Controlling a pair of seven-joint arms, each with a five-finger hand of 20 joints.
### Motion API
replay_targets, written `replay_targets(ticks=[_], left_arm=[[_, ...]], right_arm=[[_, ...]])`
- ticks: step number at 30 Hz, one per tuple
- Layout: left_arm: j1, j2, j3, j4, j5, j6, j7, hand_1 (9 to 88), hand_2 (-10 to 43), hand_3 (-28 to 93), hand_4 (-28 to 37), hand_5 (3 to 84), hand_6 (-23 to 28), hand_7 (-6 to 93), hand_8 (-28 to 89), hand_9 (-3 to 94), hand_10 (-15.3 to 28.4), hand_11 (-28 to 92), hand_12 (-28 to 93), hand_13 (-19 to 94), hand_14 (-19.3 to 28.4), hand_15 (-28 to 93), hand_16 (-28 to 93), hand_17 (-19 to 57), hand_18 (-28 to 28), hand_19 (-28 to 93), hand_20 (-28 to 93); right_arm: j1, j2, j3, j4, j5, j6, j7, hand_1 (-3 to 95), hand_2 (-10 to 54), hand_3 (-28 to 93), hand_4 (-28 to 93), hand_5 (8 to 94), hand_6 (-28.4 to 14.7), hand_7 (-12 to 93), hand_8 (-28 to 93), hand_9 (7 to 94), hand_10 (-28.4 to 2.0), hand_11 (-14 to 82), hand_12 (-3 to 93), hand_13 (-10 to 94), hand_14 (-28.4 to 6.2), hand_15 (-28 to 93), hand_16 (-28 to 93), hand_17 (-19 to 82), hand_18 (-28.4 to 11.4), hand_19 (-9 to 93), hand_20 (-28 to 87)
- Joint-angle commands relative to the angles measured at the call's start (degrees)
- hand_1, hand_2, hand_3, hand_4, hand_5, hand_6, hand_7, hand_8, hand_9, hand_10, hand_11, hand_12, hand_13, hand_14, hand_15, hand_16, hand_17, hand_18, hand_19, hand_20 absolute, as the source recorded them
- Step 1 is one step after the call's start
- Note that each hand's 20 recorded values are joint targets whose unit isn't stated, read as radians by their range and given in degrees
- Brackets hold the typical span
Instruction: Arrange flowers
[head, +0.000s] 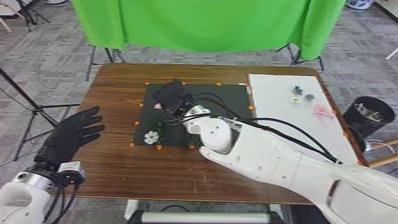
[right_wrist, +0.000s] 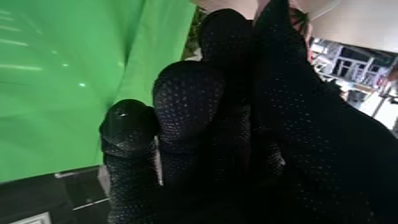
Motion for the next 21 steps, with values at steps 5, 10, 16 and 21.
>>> replay_targets(ticks=[5, 10, 16, 21], left_arm=[[0.04, 0.44, 0.23, 0.25, -0.26, 0.2, 0.41, 24.8, 1.4, 70, -26.9, 29.7, 4.1, 19.3, -11, 25.8, 13.0, 22, 14, 21, 16.6, 33, -2, -9.4, 22.8, 46, 6], [-0.18, 0.47, 0.36, 0.34, -0.22, 0.22, 0.37, 24.8, 1.3, 70, -26.9, 29.7, 4.1, 19.3, -11, 25.8, 12.9, 22, 14, 21, 16.6, 33, -2, -9.4, 22.7, 46, 6], [-0.32, 0.51, 0.45, 0.38, -0.22, 0.19, 0.42, 24.9, 1.3, 70, -27.0, 29.7, 4.1, 19.4, -11, 25.8, 12.9, 22, 14, 21, 16.6, 33, -2, -9.4, 22.8, 46, 6], [0.05, 0.41, 0.32, 0.24, -0.26, 0.35, 0.42, 24.9, 1.3, 70, -26.9, 29.8, 4.1, 19.3, -11, 25.8, 12.9, 22, 14, 21, 16.6, 33, -2, -9.4, 22.8, 46, 6]], right_arm=[[0.94, -1.0, 0.09, 1.15, -1.79, -4.46, 1.49, 42.5, -9.5, 87, -28, 71.9, 5.4, 47, -3, 91.2, -3.4, 12.5, 46.0, 75, -2.2, 63, 35, 38, -19.5, 90, 46], [0.83, -1.14, 0.5, 0.97, -1.12, -5.3, 1.66, 40.1, -9.5, 86, -28, 69.4, 5.0, 47, -3, 89.2, -3.0, 13.2, 45.0, 74, -2.4, 65, 32, 37, -19.5, 90, 46], [0.6, -0.99, 1.03, 0.5, -1.31, -4.96, 1.04, 36.3, -9.5, 82, -28, 67.7, 4.6, 46, -3, 84.2, -3.8, 21.2, 36.6, 73, -2.5, 67, 28, 37, -19.5, 90, 47], [0.38, -0.86, 1.51, 0.21, -1.95, -6.28, 1.41, 35.3, -9.5, 82, -28, 65.8, 4.2, 45, -3, 81.9, -4.1, 23.2, 34.1, 72, -2.6, 67, 29, 37, -19.5, 90, 47]])
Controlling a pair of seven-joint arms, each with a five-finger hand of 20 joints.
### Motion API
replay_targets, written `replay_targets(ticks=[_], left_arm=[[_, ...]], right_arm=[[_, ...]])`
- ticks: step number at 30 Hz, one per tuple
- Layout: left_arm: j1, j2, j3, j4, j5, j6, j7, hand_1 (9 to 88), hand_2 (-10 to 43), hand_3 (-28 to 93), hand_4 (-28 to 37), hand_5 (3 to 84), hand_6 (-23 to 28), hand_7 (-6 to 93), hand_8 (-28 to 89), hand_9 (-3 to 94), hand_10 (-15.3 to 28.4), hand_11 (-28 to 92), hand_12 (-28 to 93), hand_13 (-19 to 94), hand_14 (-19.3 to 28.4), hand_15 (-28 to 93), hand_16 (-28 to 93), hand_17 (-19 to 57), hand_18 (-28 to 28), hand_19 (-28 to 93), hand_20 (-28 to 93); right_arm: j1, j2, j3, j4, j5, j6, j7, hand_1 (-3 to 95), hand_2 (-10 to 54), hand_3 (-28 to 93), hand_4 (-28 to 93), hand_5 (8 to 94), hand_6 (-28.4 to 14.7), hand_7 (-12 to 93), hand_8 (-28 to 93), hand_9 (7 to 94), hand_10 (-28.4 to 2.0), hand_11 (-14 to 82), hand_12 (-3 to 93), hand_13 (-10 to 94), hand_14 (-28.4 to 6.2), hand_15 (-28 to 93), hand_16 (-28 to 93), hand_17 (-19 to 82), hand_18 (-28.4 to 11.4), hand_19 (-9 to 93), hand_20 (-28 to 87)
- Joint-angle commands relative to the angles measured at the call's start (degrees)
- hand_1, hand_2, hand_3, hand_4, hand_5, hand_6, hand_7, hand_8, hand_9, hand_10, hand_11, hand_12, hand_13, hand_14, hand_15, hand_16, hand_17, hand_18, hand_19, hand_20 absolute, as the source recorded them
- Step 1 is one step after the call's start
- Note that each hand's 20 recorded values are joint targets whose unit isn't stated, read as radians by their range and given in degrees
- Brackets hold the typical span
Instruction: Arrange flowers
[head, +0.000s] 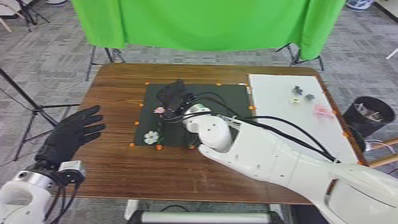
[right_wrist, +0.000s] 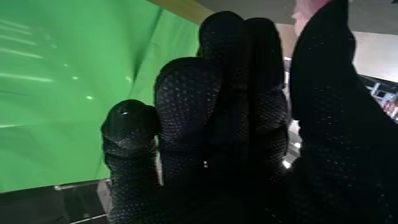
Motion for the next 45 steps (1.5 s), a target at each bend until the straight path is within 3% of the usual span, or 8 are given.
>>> replay_targets(ticks=[1, 8, 10, 14, 20, 28, 38, 45], left_arm=[[0.66, -0.09, -0.18, 0.0, -0.31, 0.33, 0.23, 24.9, 1.3, 70, -26.8, 29.8, 4.2, 19.3, -11, 25.8, 12.9, 22, 14, 21, 16.6, 33, -2, -9.4, 22.8, 46, 6], [3.72, -1.13, -1.77, -0.66, -0.88, 1.29, 1.61, 24.9, 1.3, 70, -26.9, 29.8, 4.2, 19.2, -11, 25.8, 12.9, 22, 14, 21, 16.6, 33, -2, -9.4, 22.8, 46, 6], [3.76, -1.97, -2.01, -0.7, -0.54, 0.75, 0.75, 24.9, 1.3, 70, -26.9, 29.8, 4.2, 19.1, -11, 25.8, 12.9, 22, 14, 21, 16.7, 33, -2, -9.4, 22.8, 46, 6], [4.17, -2.49, -2.05, -0.65, -0.75, 0.88, 1.19, 24.9, 1.3, 70, -27.0, 29.8, 4.2, 19.2, -11, 25.8, 12.9, 22, 14, 21, 16.7, 33, -2, -9.4, 22.8, 46, 6], [5.34, -3.06, -2.91, -0.97, -0.83, 0.97, 1.24, 24.9, 1.3, 70, -27.0, 29.8, 4.2, 19.2, -11, 25.8, 12.8, 22, 14, 21, 16.6, 33, -2, -9.4, 22.7, 46, 6], [4.83, -3.51, -2.39, -0.78, -0.55, 0.28, 0.73, 24.8, 1.3, 70, -27.0, 29.8, 4.2, 19.1, -11, 25.8, 12.8, 22, 14, 21, 16.6, 33, -2, -9.4, 22.8, 46, 6], [5.17, -3.98, -2.69, -0.69, -0.37, -0.12, 0.42, 24.8, 1.3, 70, -27.0, 29.9, 4.2, 19.3, -11, 25.8, 13.0, 22, 14, 21, 16.6, 33, -1, -9.4, 22.8, 46, 6], [5.42, -4.43, -2.94, -0.82, -0.18, -0.38, 0.09, 24.8, 1.2, 70, -27.0, 30.0, 4.3, 19.1, -11, 25.8, 12.9, 22, 14, 21, 16.6, 33, -2, -9.4, 22.8, 46, 6]], right_arm=[[-0.08, -0.08, 1.66, -1.06, -1.72, -1.95, 0.02, 35.1, -9.5, 82, -28, 65.6, 4.2, 45, -3, 81.6, -4.1, 23.4, 33.9, 72, -2.5, 67, 29, 36, -19.4, 90, 48], [-3.26, 5.02, 10.6, -10.52, -3.23, -8.94, -1.62, 30.7, -9.5, 87, -28, 59.6, 3.5, 42, -4, 73.3, -6.4, 30.5, 28.0, 68, -2.8, 69, 28, 35, -19.6, 89, 49], [-5.34, 7.7, 14.88, -13.69, -2.98, -11.88, -2.25, 30.7, -9.5, 89, -28, 57.7, 3.1, 42, -5, 71.1, -6.7, 31.8, 29.2, 68, -2.8, 70, 28, 35, -19.6, 89, 49], [-7.66, 14.59, 20.49, -16.99, -0.98, -14.44, -0.5, 28.7, -9.5, 91, -27, 51.2, 1.3, 41, -18, 60.6, -8.9, 35.8, 25.7, 63, -4.2, 71, 28, 33, -19.8, 88, 49], [-12.42, 24.45, 27.64, -17.54, 4.5, -13.87, 4.77, 24.3, -9.5, 91, -27, 36.6, -4.5, 37, -16, 40.9, -13.5, 29.3, 23.1, 54, -7.6, 69, 23, 29, -20.0, 83, 46], [-21.49, 34.32, 36.21, -19.53, 9.49, -14.28, 10.91, 21.0, -9.5, 91, -28, 26.0, -8.7, 27, -11, 29.0, -16.2, 19.1, 22.3, 45, -9.6, 62, 16, 25, -20.4, 78, 42], [-32.68, 38.46, 49.63, -21.5, 21.79, -20.64, 16.38, 17.7, -9.5, 87, -28, 18.0, -13.9, 11, -3, 22.9, -18.0, 10.8, 23.8, 42, -11.6, 56, 14, 22, -20.9, 74, 39], [-36.52, 39.04, 53.01, -21.32, 24.38, -22.3, 15.69, 17.9, -9.5, 87, -28, 20.9, -13.2, 12, -3, 28.4, -17.8, 12.1, 22.5, 46, -9.8, 57, 15, 23, -21.4, 75, 39]])
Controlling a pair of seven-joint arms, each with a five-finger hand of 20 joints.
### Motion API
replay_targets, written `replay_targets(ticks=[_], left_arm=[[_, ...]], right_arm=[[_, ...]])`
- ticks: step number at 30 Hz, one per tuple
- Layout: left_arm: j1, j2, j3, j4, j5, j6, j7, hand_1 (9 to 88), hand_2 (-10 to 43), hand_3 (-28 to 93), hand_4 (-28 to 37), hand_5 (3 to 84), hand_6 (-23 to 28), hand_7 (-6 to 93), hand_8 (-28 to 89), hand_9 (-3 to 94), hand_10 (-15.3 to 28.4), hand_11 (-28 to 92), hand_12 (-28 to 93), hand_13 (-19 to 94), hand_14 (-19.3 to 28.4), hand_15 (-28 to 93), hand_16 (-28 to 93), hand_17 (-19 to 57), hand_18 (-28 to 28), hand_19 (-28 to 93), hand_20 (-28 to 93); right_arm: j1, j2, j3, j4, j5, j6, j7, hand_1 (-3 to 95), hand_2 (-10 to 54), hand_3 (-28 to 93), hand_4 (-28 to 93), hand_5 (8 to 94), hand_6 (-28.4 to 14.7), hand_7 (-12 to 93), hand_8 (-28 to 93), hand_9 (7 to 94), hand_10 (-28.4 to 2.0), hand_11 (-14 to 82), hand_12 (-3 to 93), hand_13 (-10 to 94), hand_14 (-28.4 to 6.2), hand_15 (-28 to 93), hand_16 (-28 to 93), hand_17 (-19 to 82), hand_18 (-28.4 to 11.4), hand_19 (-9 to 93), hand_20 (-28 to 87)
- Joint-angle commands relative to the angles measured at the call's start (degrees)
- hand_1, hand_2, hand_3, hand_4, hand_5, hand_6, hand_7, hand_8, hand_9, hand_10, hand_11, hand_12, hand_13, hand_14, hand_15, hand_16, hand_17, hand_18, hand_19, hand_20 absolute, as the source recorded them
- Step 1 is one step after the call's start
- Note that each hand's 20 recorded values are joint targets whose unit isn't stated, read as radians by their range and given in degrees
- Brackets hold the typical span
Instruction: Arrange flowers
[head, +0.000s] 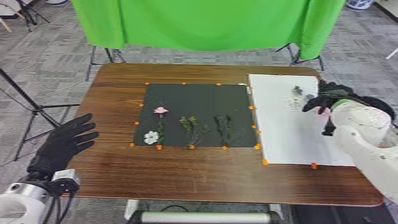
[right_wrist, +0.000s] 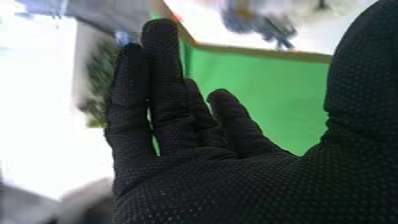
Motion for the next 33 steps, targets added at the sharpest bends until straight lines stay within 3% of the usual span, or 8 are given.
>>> replay_targets(ticks=[1, 7, 15, 16, 18, 20, 28, 33], left_arm=[[0.75, -0.94, -0.23, -0.3, -0.03, -0.67, -0.58, 24.8, 1.3, 70, -27.0, 30.0, 4.2, 19.1, -11, 25.8, 12.9, 22, 14, 21, 16.6, 33, -2, -9.4, 22.8, 46, 6], [0.88, -0.81, -0.17, -0.38, 0.04, -0.61, -0.43, 24.9, 1.4, 70, -27.0, 30.1, 4.2, 19.1, -11, 25.8, 12.9, 22, 14, 21, 16.6, 33, -2, -9.4, 22.8, 46, 6], [1.47, -0.98, -0.45, -0.67, -0.16, -0.27, -0.15, 24.9, 1.4, 70, -26.9, 30.1, 4.2, 19.1, -11, 26.0, 12.8, 22, 14, 21, 16.6, 34, -2, -9.4, 22.8, 46, 6], [1.39, -0.89, -0.38, -0.6, -0.22, -0.29, -0.02, 24.9, 1.4, 70, -26.9, 30.1, 4.2, 19.1, -11, 26.0, 12.8, 22, 14, 21, 16.7, 34, -2, -9.4, 22.8, 46, 6], [1.52, -0.92, -0.49, -0.67, -0.22, -0.06, -0.17, 24.9, 1.5, 70, -26.9, 30.2, 4.2, 19.1, -11, 25.9, 12.7, 22, 14, 21, 16.7, 34, -2, -9.4, 22.8, 46, 6], [1.62, -0.99, -0.69, -0.71, -0.22, -0.09, -0.09, 24.9, 1.4, 70, -26.9, 30.2, 4.2, 19.1, -11, 25.9, 12.8, 22, 14, 21, 16.7, 34, -2, -9.4, 22.8, 46, 6], [2.39, -0.84, -1.26, -0.93, -0.43, 0.43, 0.37, 24.9, 1.4, 70, -26.9, 30.4, 4.4, 19.0, -11, 26.0, 12.8, 22, 14, 21, 16.7, 34, -2, -9.4, 22.8, 46, 6], [2.85, -1.22, -1.54, -1.06, -0.46, 0.44, 0.13, 25.0, 1.5, 70, -26.9, 30.4, 4.3, 19.0, -11, 26.0, 12.8, 22, 14, 21, 16.7, 34, -2, -9.4, 22.8, 46, 6]], right_arm=[[-4.3, 1.59, 1.79, 0.2, -0.92, -0.84, -0.17, 18.1, -9.5, 87, -28, 21.3, -12.8, 14, -4, 29.6, -17.5, 12.7, 21.8, 47, -9.7, 58, 15, 24, -21.5, 76, 39], [-4.33, 1.58, 0.0, 0.79, -5.25, -0.31, -0.59, 19.6, -9.5, 88, -28, 26.9, -10.6, 21, -8, 36.5, -16.2, 17.5, 20.0, 53, -8.1, 61, 16, 26, -21.4, 78, 40], [-1.66, 3.42, -9.5, 5.66, -12.11, 21.28, 0.35, 25.7, -9.5, 89, -28, 38.7, -3.7, 36, -16, 50.2, -12.3, 31.4, 20.6, 64, -5.4, 65, 20, 33, -20.8, 86, 41], [-1.19, 3.78, -10.67, 6.16, -12.36, 24.27, 0.54, 28.7, -9.5, 89, -28, 43.6, -1.9, 39, -18, 55.5, -10.7, 33.7, 20.8, 67, -4.7, 65, 21, 35, -20.3, 87, 41], [-0.64, 3.71, -11.42, 7.13, -14.41, 26.1, -0.21, 40.6, -9.5, 85, -28, 54.7, 1.2, 48, -6, 74.6, -6.0, 21.2, 35.7, 74, -2.9, 63, 25, 39, -19.5, 90, 41], [-0.55, 3.81, -11.64, 7.1, -14.17, 27.06, -0.73, 47.1, -9.5, 85, -28, 65.1, 2.9, 50, -3, 85.6, -4.0, 17.0, 43.1, 80, -1.8, 63, 27, 43, -19.4, 93, 42], [-0.84, 2.52, -9.77, 4.0, -16.73, 30.81, -3.58, 48.5, -9.5, 87, -28, 74.5, 2.6, 45, -3, 92.4, -2.4, 14.9, 47.3, 84, -1.0, 63, 28, 46, -19.7, 93, 45], [6.74, -1.64, -15.65, 0.58, -18.44, 33.99, -8.64, 47.8, -9.5, 89, -28, 74.8, 2.5, 45, -3, 92.8, -2.6, 14.9, 47.5, 85, -1.0, 63, 29, 46, -19.7, 93, 46]])
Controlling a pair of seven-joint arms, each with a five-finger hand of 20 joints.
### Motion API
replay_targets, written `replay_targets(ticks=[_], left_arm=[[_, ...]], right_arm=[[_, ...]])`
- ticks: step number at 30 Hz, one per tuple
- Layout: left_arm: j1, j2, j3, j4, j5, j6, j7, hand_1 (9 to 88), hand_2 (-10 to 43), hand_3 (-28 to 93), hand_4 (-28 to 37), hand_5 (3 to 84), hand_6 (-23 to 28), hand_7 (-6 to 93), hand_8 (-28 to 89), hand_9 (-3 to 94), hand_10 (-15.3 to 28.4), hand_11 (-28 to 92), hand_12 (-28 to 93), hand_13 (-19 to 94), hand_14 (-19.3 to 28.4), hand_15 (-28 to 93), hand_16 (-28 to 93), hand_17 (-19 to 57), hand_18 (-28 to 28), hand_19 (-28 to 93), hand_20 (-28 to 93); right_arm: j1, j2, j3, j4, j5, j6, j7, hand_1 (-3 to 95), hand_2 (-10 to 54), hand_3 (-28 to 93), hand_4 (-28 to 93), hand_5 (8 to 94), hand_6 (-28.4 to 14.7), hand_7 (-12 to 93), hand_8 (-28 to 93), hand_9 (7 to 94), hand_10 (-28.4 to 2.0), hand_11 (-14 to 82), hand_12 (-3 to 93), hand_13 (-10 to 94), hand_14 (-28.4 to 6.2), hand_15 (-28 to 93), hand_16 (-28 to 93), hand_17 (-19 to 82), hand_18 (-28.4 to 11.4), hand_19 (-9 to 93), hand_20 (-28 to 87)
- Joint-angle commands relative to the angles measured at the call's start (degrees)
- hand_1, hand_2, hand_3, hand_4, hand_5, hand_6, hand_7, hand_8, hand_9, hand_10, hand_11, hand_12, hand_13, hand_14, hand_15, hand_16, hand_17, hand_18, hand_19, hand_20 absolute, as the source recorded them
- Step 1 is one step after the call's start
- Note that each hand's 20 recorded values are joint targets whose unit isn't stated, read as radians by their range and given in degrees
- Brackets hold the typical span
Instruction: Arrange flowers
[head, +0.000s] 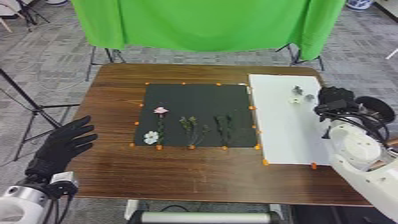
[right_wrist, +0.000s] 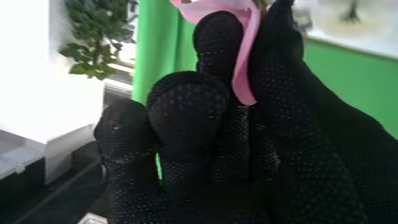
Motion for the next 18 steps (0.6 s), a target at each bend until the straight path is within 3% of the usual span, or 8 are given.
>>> replay_targets(ticks=[1, 5, 12, 18], left_arm=[[0.96, -0.71, -0.36, -0.45, -0.35, 0.39, -0.13, 25.0, 1.5, 70, -26.9, 30.4, 4.3, 19.0, -11, 26.0, 12.8, 22, 14, 21, 16.7, 34, -2, -9.4, 22.8, 46, 6], [-0.84, -0.43, 0.88, 0.06, -0.1, -0.09, -0.54, 25.0, 1.5, 70, -26.9, 30.5, 4.3, 19.1, -11, 26.0, 12.9, 22, 14, 21, 16.7, 34, -2, -9.4, 22.8, 46, 6], [-1.92, -0.36, 0.97, 0.29, 0.45, -0.92, -1.73, 25.0, 1.5, 70, -26.9, 30.4, 4.3, 19.1, -11, 25.9, 12.9, 22, 14, 21, 16.7, 34, -2, -9.4, 22.7, 46, 6], [-2.71, -0.1, 1.41, 0.72, 0.55, -1.35, -2.06, 24.9, 1.5, 70, -26.9, 30.5, 4.4, 19.1, -11, 26.0, 12.7, 22, 14, 21, 16.7, 33, -2, -9.4, 22.7, 46, 6]], right_arm=[[9.97, -5.96, -6.87, -5.68, -3.85, 6.17, -7.17, 47.6, -9.5, 89, -28, 74.8, 2.5, 45, -3, 92.9, -2.7, 14.8, 47.5, 85, -1.1, 63, 29, 46, -19.7, 93, 46], [16.43, -11.45, -12.96, -6.51, -4.34, 6.47, -12.06, 46.8, -9.5, 88, -26, 74.7, 2.8, 45, -3, 93.1, -2.8, 14.7, 47.4, 84, -1.1, 63, 29, 46, -19.8, 93, 46], [22.37, -20.25, -20.8, -5.06, -4.41, 4.11, -17.81, 45.9, -9.5, 88, -25, 74.7, 3.3, 45, -4, 92.6, -2.9, 14.7, 47.6, 83, -1.3, 64, 30, 45, -19.5, 93, 48], [23.47, -23.79, -24.82, -2.96, -5.18, 1.32, -20.23, 45.8, -9.5, 88, -25, 74.7, 3.7, 46, -4, 92.4, -2.9, 14.5, 47.4, 82, -1.2, 65, 30, 45, -19.3, 93, 48]])
